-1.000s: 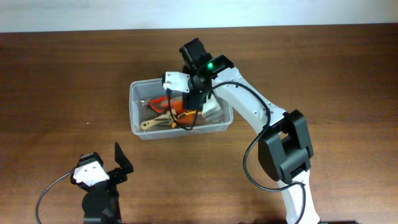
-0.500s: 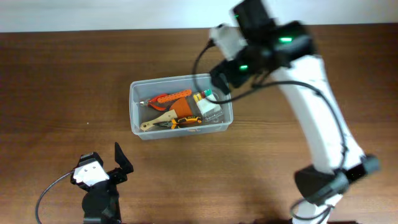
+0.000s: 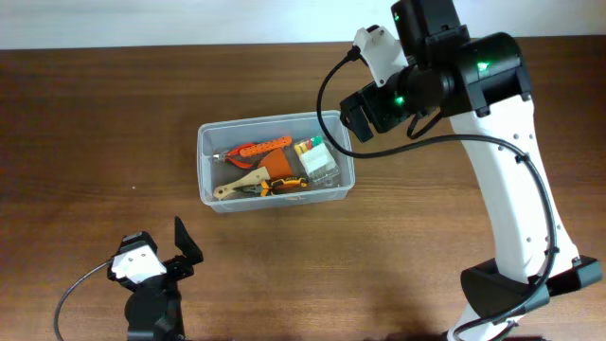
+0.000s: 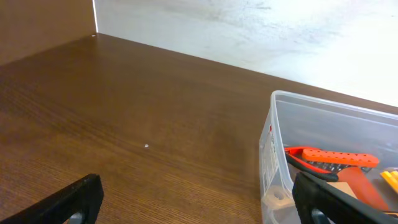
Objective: Pack container
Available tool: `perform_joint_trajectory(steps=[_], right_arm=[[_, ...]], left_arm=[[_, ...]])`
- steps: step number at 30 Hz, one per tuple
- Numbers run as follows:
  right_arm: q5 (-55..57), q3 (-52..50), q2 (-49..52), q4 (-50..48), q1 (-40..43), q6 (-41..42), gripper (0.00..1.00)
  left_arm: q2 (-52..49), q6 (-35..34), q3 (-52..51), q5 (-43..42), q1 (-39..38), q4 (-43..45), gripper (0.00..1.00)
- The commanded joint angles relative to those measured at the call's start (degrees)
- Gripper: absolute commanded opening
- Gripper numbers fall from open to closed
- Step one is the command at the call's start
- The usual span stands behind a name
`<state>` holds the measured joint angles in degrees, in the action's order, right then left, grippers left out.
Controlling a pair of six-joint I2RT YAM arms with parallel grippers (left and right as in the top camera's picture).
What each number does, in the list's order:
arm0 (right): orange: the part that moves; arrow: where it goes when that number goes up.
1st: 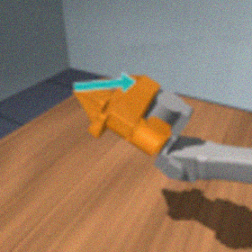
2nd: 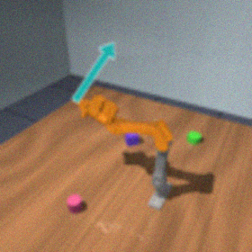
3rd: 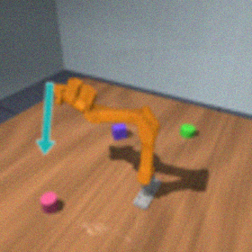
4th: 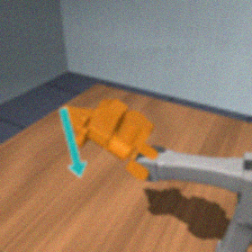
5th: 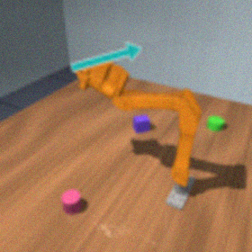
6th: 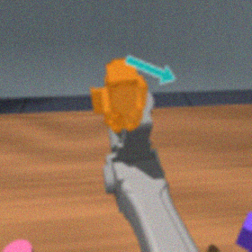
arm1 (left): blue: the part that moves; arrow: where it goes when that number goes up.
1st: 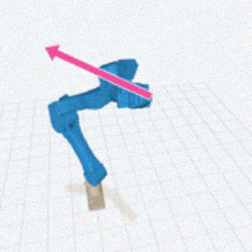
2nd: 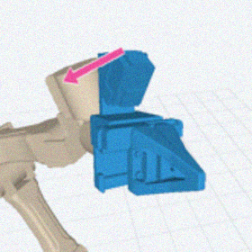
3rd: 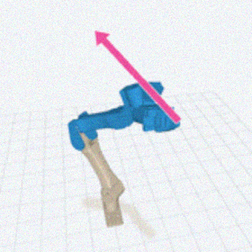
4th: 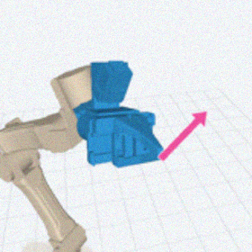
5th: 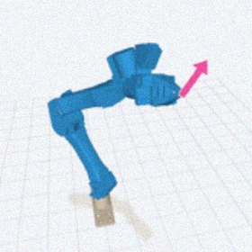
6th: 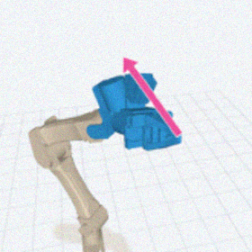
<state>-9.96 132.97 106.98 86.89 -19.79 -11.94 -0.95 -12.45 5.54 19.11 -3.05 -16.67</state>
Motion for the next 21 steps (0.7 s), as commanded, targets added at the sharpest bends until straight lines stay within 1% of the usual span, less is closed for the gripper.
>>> perform_joint_trajectory(steps=[1, 4, 5, 6, 9, 12, 13, 17, 18, 19, 21], right_arm=[[2.38, -0.31, -1.42, 0.09, -0.02, -0.17, 0.98], [4.74, -1.53, -6.93, -2.51, 1.01, -0.22, 0.98], [4.90, -3.65, -10.64, -5.11, 1.86, -0.20, 0.98], [4.09, -14.34, -20.33, -16.61, 4.50, 0.11, 0.98], [4.02, -26.25, -28.20, -26.38, 6.34, 0.28, 0.98], [3.45, -42.88, -38.10, -36.54, 8.48, 0.48, 0.98], [3.04, -50.16, -42.25, -39.34, 9.40, 0.46, 0.98], [2.91, -70.90, -54.27, -44.19, 12.28, 0.48, 0.98], [2.89, -78.23, -59.10, -45.81, 13.20, 0.48, 0.98], [2.89, -81.02, -61.11, -46.42, 13.49, 0.48, 0.98], [2.86, -90.64, -68.41, -48.72, 14.16, 0.48, 0.98]], left_arm=[[0.26, 0.50, -0.22, 0.22, -0.22, -0.04, 0.99], [0.26, 0.50, -0.22, 0.22, -0.22, -0.04, 0.99], [0.26, 0.50, -0.22, 0.20, -0.22, -0.04, 0.99], [0.26, 0.50, -0.22, 0.22, -0.22, -0.04, 0.99], [0.26, 0.50, -0.22, 0.22, -0.22, -0.04, 0.99], [0.26, 0.50, -0.22, 0.22, -0.22, -0.04, 0.99], [0.26, 0.50, -0.22, 0.22, -0.22, -0.04, 0.99], [0.26, 0.50, -0.22, 0.22, -0.22, -0.04, 0.99], [0.26, 0.50, -0.22, 0.22, -0.22, -0.04, 0.99], [0.26, 0.50, -0.22, 0.22, -0.22, -0.04, 0.99], [0.26, 0.50, -0.22, 0.20, -0.22, -0.04, 0.99]])
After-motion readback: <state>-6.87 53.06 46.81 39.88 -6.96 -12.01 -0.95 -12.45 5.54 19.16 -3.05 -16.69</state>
